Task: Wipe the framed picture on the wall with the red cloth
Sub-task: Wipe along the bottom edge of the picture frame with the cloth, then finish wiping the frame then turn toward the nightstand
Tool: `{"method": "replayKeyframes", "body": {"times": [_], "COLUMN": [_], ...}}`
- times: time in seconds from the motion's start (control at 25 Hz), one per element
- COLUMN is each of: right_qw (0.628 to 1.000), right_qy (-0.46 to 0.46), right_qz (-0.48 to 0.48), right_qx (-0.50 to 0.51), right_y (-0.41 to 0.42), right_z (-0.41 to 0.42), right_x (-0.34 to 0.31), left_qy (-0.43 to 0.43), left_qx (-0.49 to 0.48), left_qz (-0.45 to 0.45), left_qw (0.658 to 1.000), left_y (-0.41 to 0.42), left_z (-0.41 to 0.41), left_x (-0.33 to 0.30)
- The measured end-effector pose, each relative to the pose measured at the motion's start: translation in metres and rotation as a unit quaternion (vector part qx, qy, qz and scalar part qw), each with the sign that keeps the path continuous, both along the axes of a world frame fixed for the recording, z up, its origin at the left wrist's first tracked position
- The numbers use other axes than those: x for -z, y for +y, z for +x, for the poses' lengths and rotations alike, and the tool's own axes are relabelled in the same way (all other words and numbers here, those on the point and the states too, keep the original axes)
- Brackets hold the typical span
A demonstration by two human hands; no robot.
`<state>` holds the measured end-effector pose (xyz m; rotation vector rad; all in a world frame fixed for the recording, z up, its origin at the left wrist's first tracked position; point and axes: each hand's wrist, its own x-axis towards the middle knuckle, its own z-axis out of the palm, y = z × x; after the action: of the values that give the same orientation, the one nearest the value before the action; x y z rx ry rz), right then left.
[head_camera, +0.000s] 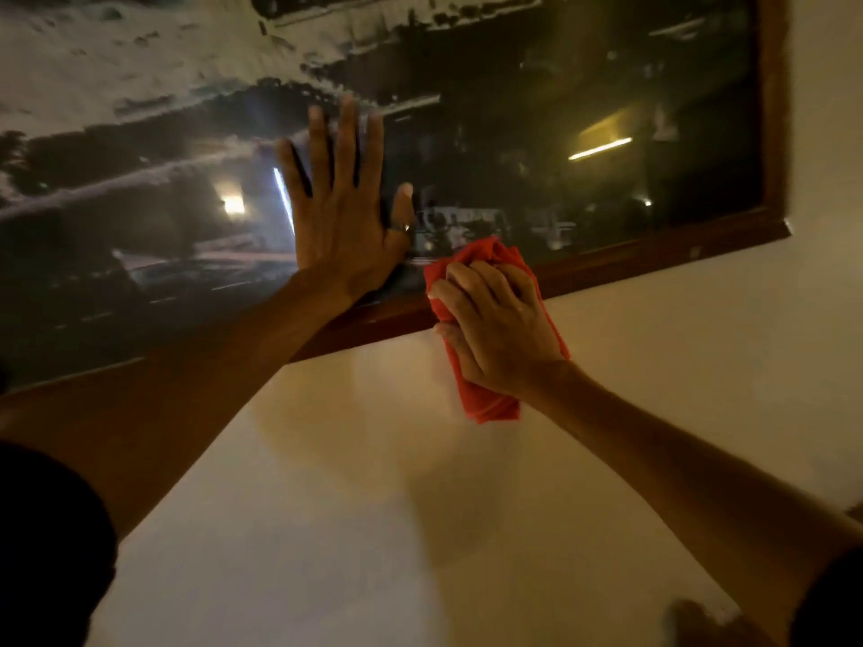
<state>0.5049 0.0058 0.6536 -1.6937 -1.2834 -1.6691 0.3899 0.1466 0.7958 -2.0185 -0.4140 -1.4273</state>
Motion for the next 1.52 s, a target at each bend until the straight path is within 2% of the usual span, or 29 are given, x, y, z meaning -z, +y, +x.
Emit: {"method": "replayKeyframes", "body": {"times": [0.28, 0.4, 0.56, 0.76, 0.92, 1.04, 1.16, 1.28, 1.32, 1.4, 1.44, 1.52], "right_qw": [1.0, 0.999, 0.998, 0.998, 0.998, 0.997, 0.992, 0.985, 0.973, 0.909, 0.86, 0.735], "right_qy": [-0.02, -0.039, -0.05, -0.021, -0.039, 0.009, 0.083, 0.158, 0.221, 0.388, 0.472, 0.608], "right_qz": [-0.008, -0.006, 0.016, 0.045, 0.046, 0.081, 0.093, 0.06, 0.071, 0.124, 0.154, 0.204], "right_qx": [0.0, -0.008, -0.031, -0.023, -0.017, -0.018, -0.009, 0.028, 0.002, -0.084, -0.119, -0.222], "right_y": [-0.069, -0.096, -0.141, -0.2, -0.214, -0.205, -0.205, -0.217, -0.225, -0.235, -0.237, -0.231], "right_z": [0.083, 0.11, 0.161, 0.234, 0.251, 0.245, 0.224, 0.197, 0.185, 0.162, 0.144, 0.101], "right_x": [-0.002, -0.006, -0.004, -0.002, -0.007, -0.004, -0.006, -0.017, -0.011, 0.018, 0.039, 0.09], "left_qy": [0.042, 0.034, 0.038, 0.051, 0.07, 0.107, 0.179, 0.239, 0.253, 0.264, 0.264, 0.262], "left_qx": [0.05, 0.053, 0.055, 0.065, 0.069, 0.066, 0.056, 0.07, 0.08, 0.126, 0.153, 0.209], "left_qz": [0.044, 0.047, 0.061, 0.093, 0.099, 0.108, 0.095, 0.019, -0.016, -0.067, -0.067, -0.082], "left_qw": [0.997, 0.997, 0.996, 0.992, 0.99, 0.986, 0.978, 0.968, 0.964, 0.954, 0.95, 0.939], "left_y": [-0.08, -0.115, -0.143, -0.179, -0.193, -0.182, -0.175, -0.189, -0.195, -0.205, -0.21, -0.214], "left_z": [0.09, 0.128, 0.166, 0.209, 0.219, 0.203, 0.18, 0.151, 0.14, 0.116, 0.102, 0.069], "left_x": [-0.002, 0.003, 0.005, -0.006, -0.01, -0.005, 0.002, 0.006, 0.015, 0.044, 0.065, 0.121]}}
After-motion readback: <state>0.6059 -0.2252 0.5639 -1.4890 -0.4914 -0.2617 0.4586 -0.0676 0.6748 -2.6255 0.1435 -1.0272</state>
